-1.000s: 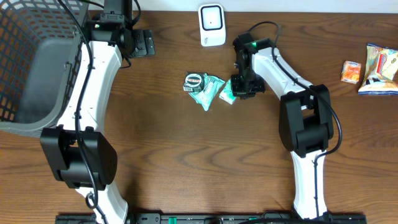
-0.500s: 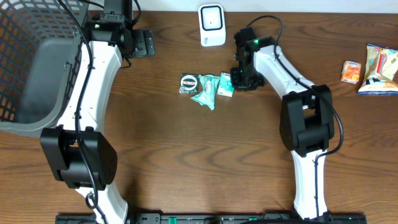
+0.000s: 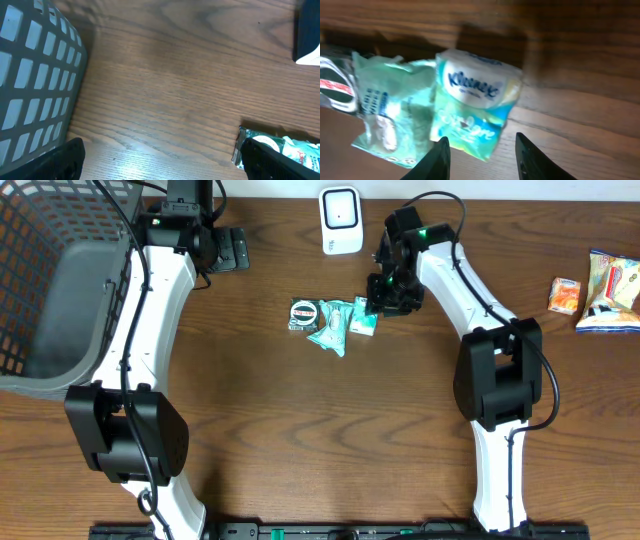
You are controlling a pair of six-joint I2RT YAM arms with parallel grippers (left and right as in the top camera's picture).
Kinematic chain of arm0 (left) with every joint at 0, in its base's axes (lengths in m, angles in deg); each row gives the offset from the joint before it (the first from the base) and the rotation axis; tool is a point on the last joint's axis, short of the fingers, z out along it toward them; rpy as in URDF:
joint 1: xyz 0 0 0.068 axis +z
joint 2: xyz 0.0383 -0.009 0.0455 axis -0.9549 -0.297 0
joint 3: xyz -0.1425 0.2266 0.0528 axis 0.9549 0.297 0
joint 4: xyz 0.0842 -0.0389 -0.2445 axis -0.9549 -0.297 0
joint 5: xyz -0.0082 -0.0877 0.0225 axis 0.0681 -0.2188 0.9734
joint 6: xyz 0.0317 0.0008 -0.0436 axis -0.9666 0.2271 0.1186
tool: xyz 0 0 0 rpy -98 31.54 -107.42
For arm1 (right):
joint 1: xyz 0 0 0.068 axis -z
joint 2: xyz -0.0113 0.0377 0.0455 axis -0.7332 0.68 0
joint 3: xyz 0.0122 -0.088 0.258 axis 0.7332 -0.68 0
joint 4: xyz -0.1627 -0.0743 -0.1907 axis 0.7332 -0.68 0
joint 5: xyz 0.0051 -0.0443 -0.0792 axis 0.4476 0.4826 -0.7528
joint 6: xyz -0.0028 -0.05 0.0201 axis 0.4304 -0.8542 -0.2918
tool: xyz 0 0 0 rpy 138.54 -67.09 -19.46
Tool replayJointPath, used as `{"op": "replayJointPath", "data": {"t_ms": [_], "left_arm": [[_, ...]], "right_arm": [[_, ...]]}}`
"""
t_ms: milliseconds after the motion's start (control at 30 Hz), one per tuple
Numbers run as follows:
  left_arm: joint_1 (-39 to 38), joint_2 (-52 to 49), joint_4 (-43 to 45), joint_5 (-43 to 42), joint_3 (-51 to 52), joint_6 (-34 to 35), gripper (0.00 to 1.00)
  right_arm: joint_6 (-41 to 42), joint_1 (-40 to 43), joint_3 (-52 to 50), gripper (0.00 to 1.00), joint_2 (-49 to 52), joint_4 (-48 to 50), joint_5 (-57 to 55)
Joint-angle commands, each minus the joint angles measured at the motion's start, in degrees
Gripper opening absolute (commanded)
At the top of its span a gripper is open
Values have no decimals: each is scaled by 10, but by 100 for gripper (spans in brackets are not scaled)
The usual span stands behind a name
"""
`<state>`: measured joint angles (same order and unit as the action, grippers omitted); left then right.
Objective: Scan the item barcode
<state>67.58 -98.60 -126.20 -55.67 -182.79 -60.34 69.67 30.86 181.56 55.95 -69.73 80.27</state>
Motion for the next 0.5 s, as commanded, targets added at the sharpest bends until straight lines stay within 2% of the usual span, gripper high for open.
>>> {"op": "replayJointPath", "data": {"t_ms": [0,200,300,467], "left_arm": [[0,12,-2,5,-7,9,98],[0,12,-2,5,-7,9,98],[0,12,-2,5,-7,9,98],[0,12,-2,5,-7,9,98]], "right_arm": [[33,-6,-1,37,4,14,16],[48,-20,-23,40,7,45,-5],[53,-21,-38,45,7,46,-41],[53,-21,-74,45,7,77,-42]]}}
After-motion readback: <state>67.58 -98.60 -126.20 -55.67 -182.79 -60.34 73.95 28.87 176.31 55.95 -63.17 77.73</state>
